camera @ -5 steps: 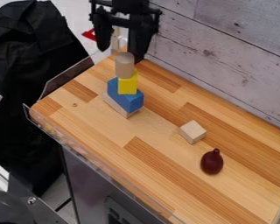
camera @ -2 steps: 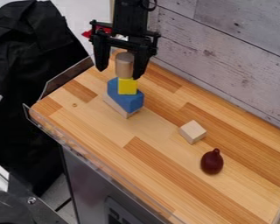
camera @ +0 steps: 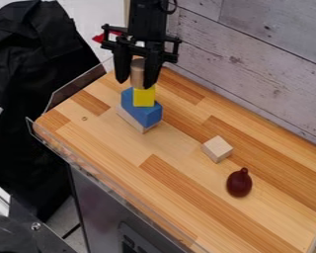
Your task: Put the circle block down
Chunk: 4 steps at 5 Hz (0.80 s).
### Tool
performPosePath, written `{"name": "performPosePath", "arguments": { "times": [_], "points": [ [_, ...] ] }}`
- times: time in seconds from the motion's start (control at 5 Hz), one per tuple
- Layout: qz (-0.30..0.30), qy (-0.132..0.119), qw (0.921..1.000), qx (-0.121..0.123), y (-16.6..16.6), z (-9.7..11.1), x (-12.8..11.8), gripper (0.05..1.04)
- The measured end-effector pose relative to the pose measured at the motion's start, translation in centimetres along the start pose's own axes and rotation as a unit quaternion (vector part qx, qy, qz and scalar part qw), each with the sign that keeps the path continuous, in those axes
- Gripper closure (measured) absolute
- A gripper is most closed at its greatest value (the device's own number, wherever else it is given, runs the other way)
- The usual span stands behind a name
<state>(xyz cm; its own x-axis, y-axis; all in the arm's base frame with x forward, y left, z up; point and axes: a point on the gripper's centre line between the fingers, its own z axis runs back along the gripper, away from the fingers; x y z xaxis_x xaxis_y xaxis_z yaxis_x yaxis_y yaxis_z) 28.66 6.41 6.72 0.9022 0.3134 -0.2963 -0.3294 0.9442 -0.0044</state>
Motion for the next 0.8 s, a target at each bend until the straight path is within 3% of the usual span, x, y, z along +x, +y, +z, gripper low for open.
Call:
{"name": "performPosePath", "arguments": {
  "times": [0.4,0.8],
  "points": [
    [0.001,-0.002,0.9999,0.017,-0.7,0.0,-0.1,0.569],
    [-0.068,-0.051,0.9952,0.048,-5.1,3.0,-0.3,0.569]
  ]
}}
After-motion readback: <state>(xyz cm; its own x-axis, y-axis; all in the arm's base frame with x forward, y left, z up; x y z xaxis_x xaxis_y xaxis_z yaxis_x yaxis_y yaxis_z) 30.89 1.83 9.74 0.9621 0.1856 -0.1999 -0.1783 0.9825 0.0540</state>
